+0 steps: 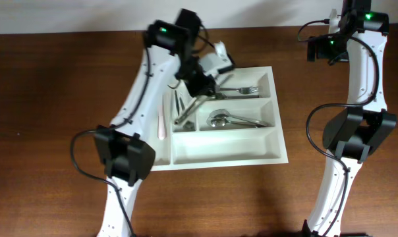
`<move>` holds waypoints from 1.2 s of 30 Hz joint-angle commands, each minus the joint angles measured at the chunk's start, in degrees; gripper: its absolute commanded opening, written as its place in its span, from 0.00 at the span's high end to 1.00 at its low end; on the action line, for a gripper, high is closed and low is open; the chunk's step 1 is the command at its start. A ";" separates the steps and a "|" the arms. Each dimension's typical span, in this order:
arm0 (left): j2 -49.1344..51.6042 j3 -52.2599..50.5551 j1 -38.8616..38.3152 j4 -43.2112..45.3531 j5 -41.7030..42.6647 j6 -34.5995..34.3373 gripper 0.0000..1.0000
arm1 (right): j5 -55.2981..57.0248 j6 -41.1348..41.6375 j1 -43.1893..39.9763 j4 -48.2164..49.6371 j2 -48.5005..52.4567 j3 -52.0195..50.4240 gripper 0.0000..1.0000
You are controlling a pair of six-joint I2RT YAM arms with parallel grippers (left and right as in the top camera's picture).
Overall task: Pack container
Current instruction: 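Lay the tongs in the tray's bottom compartment and release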
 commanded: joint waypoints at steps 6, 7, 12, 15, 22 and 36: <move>-0.28 0.24 -9.77 -3.04 -6.14 1.60 0.98 | 0.28 0.26 -0.07 0.00 -1.44 1.01 0.01; -0.24 -0.26 -10.62 -3.39 -7.76 1.62 0.98 | 0.28 0.26 -0.07 0.00 -1.44 1.01 0.01; -0.24 -6.51 -12.76 -3.39 -9.84 4.50 0.98 | 0.28 0.26 -0.07 0.00 -1.44 1.01 0.01; -0.24 -10.43 -12.72 -3.30 -10.60 6.38 0.98 | 0.28 0.26 -0.07 0.00 -1.44 1.01 0.01; -0.24 -16.63 -12.85 -1.18 -10.60 7.61 0.98 | 0.28 0.26 -0.07 0.00 -1.44 1.01 0.01; -0.26 -16.96 -12.85 0.15 -10.40 6.82 0.45 | 0.26 0.24 -0.07 0.00 -1.44 1.01 0.01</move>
